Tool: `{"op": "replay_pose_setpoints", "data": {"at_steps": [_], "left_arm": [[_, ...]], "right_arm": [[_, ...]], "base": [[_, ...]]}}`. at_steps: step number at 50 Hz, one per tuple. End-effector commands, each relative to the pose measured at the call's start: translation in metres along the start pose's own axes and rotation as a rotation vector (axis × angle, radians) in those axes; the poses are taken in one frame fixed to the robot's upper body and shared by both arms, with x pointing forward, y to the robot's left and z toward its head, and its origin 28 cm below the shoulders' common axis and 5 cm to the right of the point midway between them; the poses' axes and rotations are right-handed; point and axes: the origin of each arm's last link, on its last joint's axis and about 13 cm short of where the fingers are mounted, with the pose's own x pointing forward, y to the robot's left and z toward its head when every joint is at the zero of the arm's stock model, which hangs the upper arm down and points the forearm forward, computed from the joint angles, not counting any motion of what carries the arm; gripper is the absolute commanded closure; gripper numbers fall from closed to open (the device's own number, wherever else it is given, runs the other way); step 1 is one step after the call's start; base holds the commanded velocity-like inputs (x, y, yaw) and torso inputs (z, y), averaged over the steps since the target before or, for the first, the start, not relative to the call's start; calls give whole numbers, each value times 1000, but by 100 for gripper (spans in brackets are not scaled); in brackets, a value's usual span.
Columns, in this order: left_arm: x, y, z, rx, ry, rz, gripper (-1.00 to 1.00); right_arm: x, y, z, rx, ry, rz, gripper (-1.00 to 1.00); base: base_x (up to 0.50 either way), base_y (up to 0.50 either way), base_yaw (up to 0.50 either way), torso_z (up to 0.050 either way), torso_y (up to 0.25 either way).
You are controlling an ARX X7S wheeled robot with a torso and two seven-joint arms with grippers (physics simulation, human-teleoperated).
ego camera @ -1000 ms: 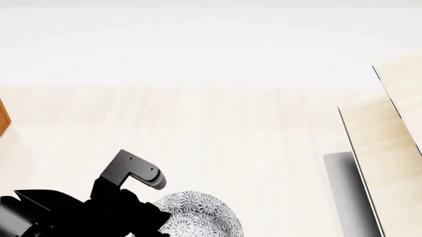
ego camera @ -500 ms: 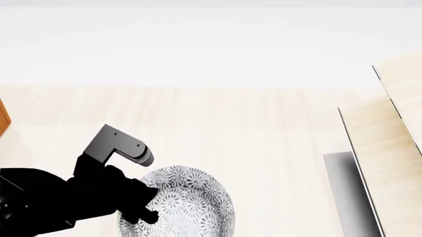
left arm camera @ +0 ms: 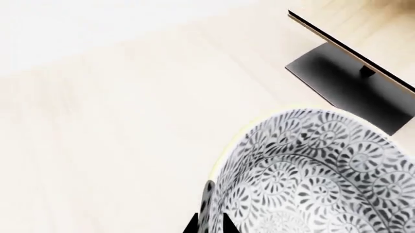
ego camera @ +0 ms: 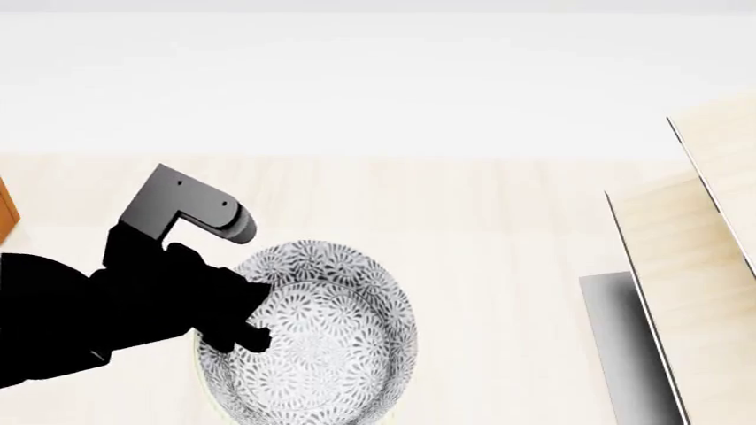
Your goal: Close the top drawer of the cabinet and put the bowl on top of it.
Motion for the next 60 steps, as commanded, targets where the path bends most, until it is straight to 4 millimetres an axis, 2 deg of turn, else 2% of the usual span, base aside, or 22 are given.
{"op": "replay_pose_setpoints", "data": {"at_steps": [1,13,23,37,46,60], "left_arm": [[-18,-2,22,13,-62,22,100],[-38,-1,43,30,-123,68,100],[-43,2,55,32,-152,87,100],[-60,3,74,40,-199,109,100],[-78,5,93,48,-240,120,100],[-99,14,106,19,-284,156,100]], "right_arm": [[0,2,0,-5,1,12,-100],[0,1,3,-3,-1,11,-100],[4,2,2,-9,8,5,-100],[5,1,7,-7,-1,-4,-100],[6,3,10,-14,-5,-3,-100],[7,5,12,-17,-12,-2,-100]], "base": [[0,0,0,0,0],[0,0,0,0,0],[0,0,0,0,0],[0,0,0,0,0],[0,0,0,0,1],[0,0,0,0,0]]}}
